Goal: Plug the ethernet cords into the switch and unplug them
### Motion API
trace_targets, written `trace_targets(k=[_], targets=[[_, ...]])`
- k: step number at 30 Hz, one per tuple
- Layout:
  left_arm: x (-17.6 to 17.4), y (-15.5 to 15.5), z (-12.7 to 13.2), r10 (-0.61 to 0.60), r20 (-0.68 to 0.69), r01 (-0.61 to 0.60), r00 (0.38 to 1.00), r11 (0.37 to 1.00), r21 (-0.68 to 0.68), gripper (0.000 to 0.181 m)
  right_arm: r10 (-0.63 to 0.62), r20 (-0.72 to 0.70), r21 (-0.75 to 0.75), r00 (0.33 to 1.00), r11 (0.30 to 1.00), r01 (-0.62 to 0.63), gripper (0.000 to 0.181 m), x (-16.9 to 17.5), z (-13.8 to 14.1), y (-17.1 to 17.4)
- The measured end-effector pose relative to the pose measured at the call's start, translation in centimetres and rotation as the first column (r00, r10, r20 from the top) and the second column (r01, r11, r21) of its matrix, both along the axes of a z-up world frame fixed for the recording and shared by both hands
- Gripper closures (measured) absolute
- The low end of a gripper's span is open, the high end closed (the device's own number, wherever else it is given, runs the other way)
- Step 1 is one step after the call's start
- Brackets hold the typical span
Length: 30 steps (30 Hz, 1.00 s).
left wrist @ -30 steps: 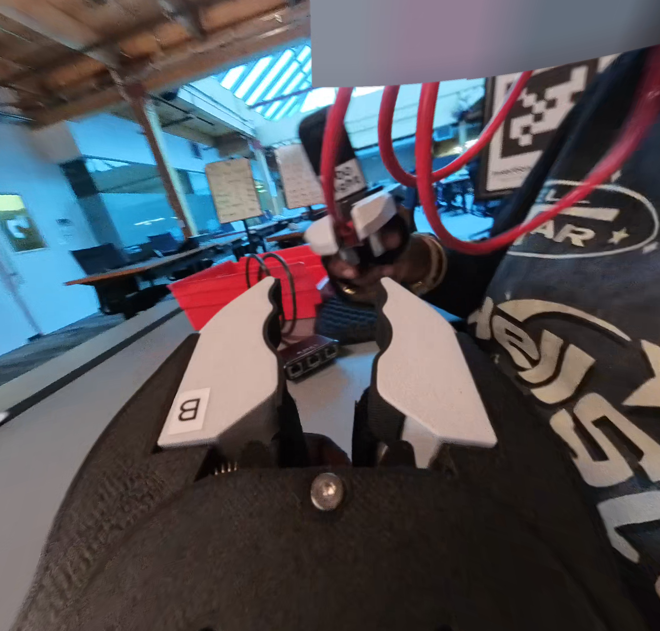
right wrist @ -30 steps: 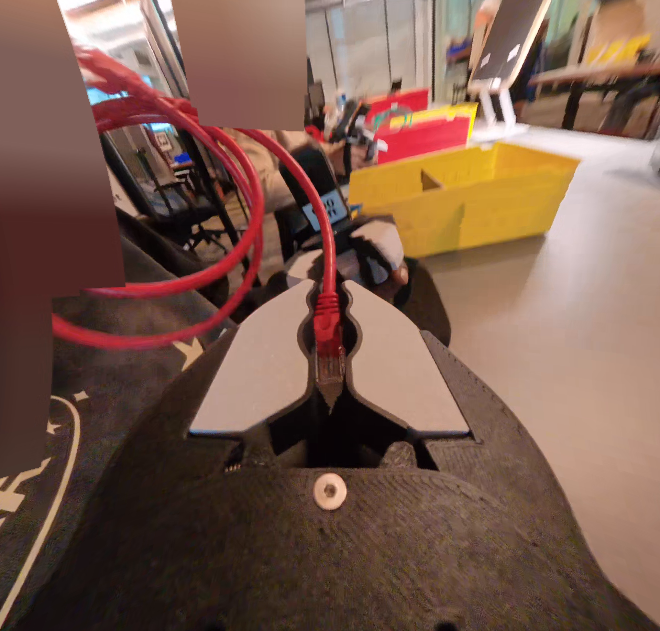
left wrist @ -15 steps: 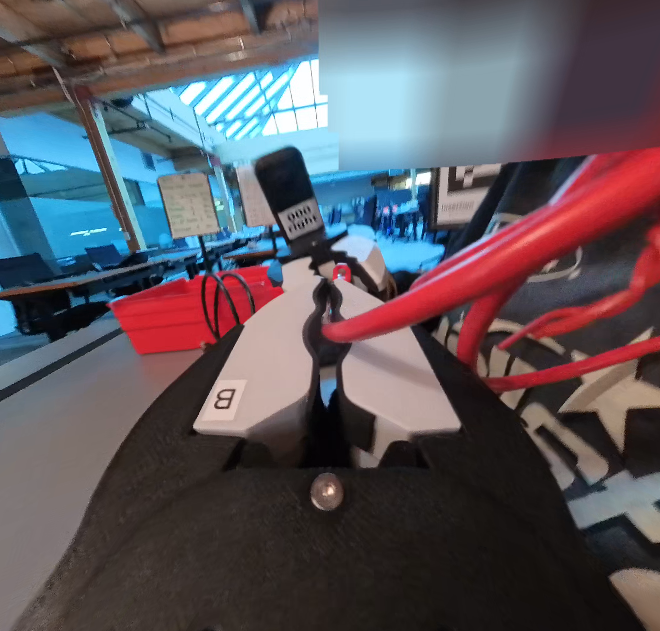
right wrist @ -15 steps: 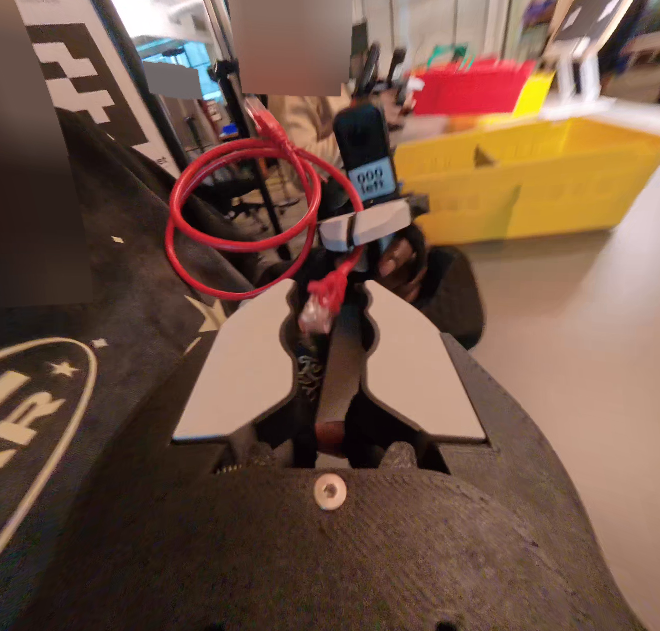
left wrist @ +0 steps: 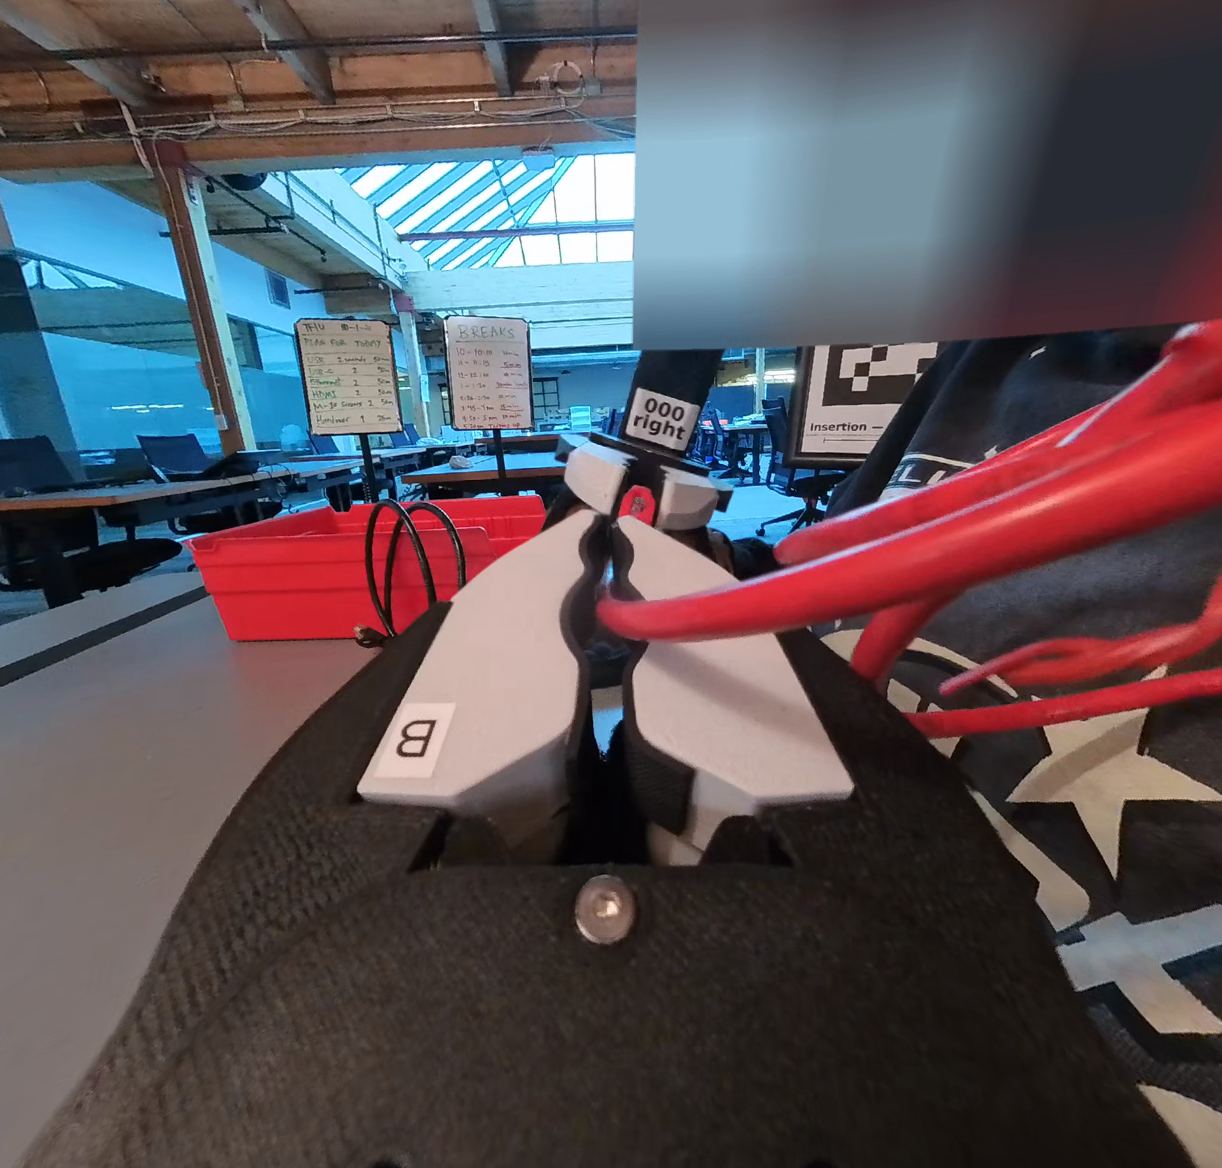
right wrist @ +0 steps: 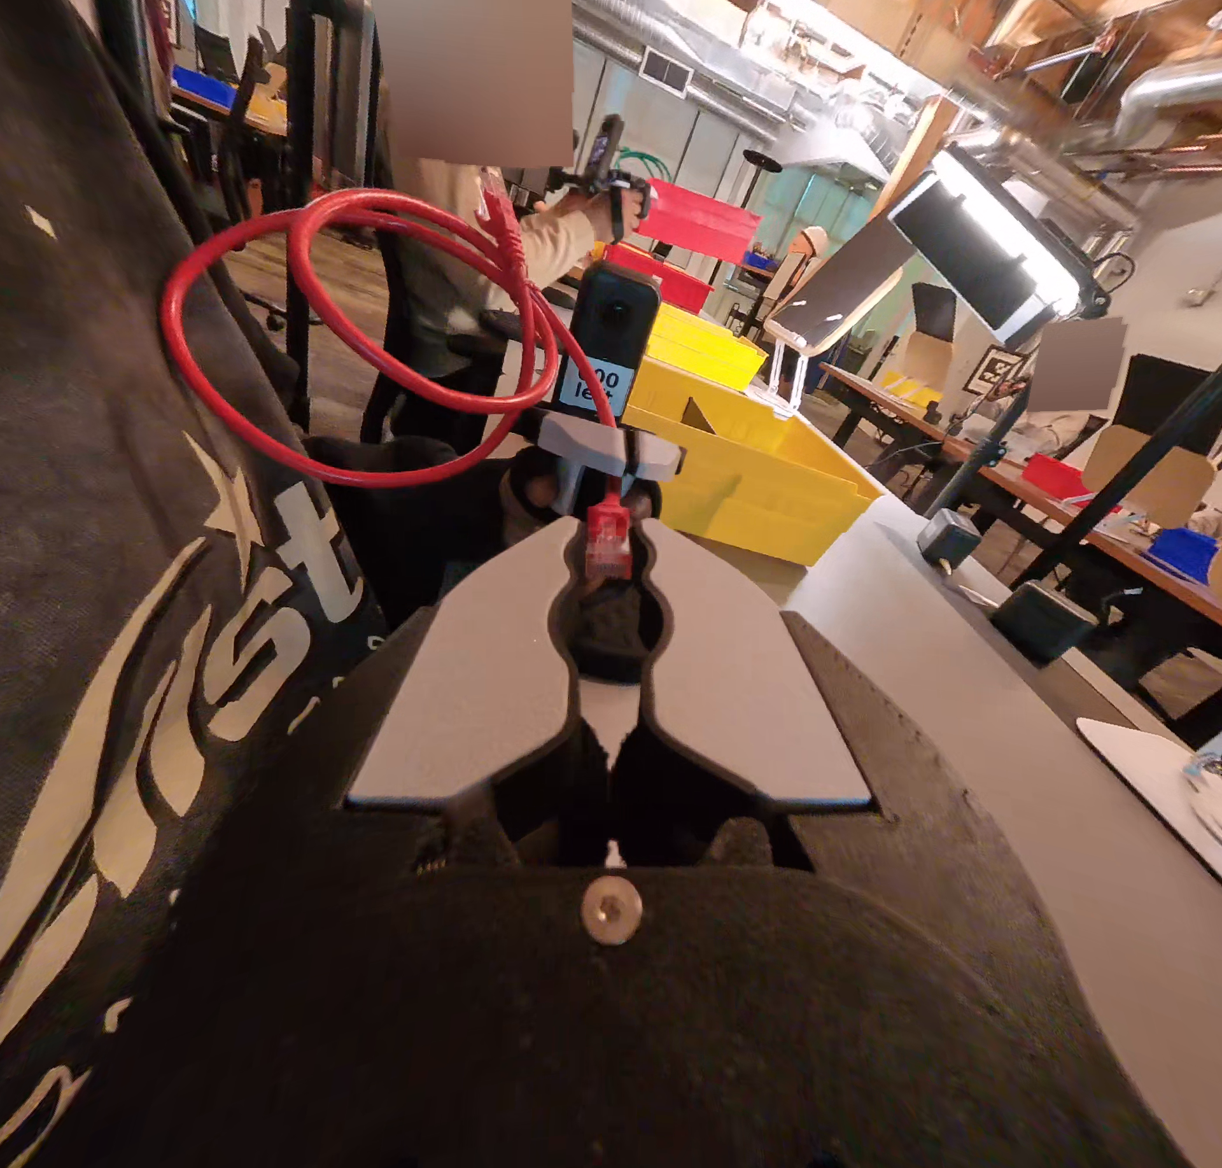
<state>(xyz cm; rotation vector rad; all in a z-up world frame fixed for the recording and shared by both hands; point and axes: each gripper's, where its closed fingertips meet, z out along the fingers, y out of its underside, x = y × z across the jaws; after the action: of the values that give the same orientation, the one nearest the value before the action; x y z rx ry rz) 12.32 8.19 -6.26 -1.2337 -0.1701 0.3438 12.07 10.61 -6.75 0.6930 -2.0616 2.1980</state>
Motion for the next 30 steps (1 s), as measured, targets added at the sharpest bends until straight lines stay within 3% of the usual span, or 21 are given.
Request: trace_targets(k=[2, 5, 7, 16, 24, 26, 27, 30], targets=[[0.3, 0.0, 0.1, -0.010, -0.009, 0.010, 1.000, 1.000, 0.007, 0.180, 0.011, 0.018, -0.007, 1.000, 1.000, -0.011, 0.170, 0.1, 0.0, 0.0], [-0.2, 0.9, -0.9, 0.019, 0.005, -0.018, 1.000, 0.997, -0.074, 0.143, 0.065, 0.123, -0.020, 0.990, 0.998, -0.063, 0.170, 0.3, -0.2, -0.2], [-0.2, 1.4, -1.4, 0.017, 0.005, -0.016, 1.000, 0.993, -0.114, 0.137, 0.085, 0.184, -0.025, 0.979, 0.996, -0.082, 0.170, 0.4, -0.7, -0.6], [-0.2, 2.2, -2.4, 0.018, 0.007, -0.016, 1.000, 0.982, -0.191, 0.168, 0.080, 0.246, -0.034, 0.966, 0.997, -0.074, 0.170, 0.2, -1.0, -1.1], [-0.4, 2.3, -2.5, 0.013, 0.046, -0.004, 0.999, 0.982, -0.188, 0.170, 0.065, 0.232, -0.015, 0.971, 0.998, -0.063, 0.170, 0.0, -1.1, -1.0], [-0.6, 2.4, -2.5, 0.026, 0.063, -0.014, 0.998, 0.983, -0.184, 0.170, 0.026, 0.182, 0.045, 0.983, 0.998, -0.035, 0.166, -0.4, -0.9, -0.6], [-0.7, 2.3, -2.4, 0.030, 0.072, -0.017, 0.997, 0.985, -0.173, 0.170, -0.006, 0.142, 0.066, 0.990, 0.998, -0.004, 0.155, -1.1, -0.3, 0.0], [-1.0, 1.5, -2.0, 0.029, 0.114, -0.017, 0.993, 0.994, -0.109, 0.170, -0.110, 0.042, 0.165, 0.993, 0.981, 0.102, 0.145, -3.9, 1.4, 3.3]])
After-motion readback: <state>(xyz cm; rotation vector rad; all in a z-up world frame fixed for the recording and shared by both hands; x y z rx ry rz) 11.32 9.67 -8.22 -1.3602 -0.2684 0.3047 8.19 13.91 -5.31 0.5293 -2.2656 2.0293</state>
